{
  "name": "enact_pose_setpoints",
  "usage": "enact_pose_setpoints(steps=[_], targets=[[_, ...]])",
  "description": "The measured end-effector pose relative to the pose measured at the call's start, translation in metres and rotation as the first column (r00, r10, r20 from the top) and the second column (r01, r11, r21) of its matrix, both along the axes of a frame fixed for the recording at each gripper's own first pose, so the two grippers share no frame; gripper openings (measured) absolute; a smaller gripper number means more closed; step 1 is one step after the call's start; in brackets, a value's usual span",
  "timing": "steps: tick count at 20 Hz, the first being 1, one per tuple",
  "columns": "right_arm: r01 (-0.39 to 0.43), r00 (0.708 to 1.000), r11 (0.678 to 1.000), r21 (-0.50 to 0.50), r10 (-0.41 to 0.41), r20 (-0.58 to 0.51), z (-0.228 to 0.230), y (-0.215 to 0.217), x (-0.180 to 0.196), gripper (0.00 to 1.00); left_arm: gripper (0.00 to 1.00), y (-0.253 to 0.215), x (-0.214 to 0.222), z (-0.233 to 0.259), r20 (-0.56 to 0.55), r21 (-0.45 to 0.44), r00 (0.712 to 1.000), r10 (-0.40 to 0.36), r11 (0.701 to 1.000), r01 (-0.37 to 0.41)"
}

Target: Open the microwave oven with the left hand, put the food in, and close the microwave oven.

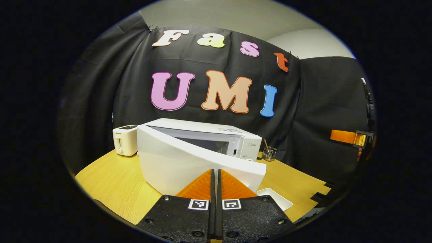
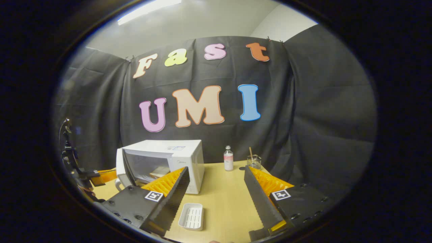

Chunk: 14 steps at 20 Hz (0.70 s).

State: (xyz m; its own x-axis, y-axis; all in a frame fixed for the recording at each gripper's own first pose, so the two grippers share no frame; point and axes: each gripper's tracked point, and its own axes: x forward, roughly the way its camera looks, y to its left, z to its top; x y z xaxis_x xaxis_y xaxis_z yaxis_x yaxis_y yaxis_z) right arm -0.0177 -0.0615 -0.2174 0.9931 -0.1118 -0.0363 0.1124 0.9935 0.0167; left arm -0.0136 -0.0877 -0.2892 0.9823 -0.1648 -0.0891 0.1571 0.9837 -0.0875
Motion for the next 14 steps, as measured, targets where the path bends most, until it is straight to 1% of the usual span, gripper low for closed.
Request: enact_pose_setpoints(steps=[1, 2, 3, 10, 14], targets=[[0.006, 1.0, 1.0, 0.002, -0.006, -0.003, -0.002, -0.004, -0.002, 0.96, 0.0, -0.003, 0.007, -0.001, 0.003, 0.006, 1.0, 0.001, 1.0, -0.001], [0.011, 1.0, 1.0, 0.006, -0.011, -0.005, -0.003, -0.007, -0.003, 1.0, 0.01, -0.007, 0.014, 0.0, 0.008, 0.007, 1.0, -0.001, 1.0, 0.001], [0.014, 1.0, 1.0, 0.009, -0.014, -0.006, -0.003, -0.009, -0.005, 0.96, 0.01, -0.011, 0.02, 0.0, 0.013, 0.006, 1.0, -0.004, 1.0, 0.004], [0.034, 0.999, 0.999, 0.002, -0.034, -0.008, -0.004, -0.026, -0.018, 0.96, 0.01, -0.032, 0.064, -0.002, 0.029, -0.031, 1.0, -0.01, 0.999, 0.011], [0.05, 0.999, 0.999, 0.001, -0.05, 0.001, 0.0, -0.035, -0.024, 0.96, 0.01, -0.038, 0.089, -0.01, 0.015, -0.029, 1.0, 0.001, 1.0, 0.0]])
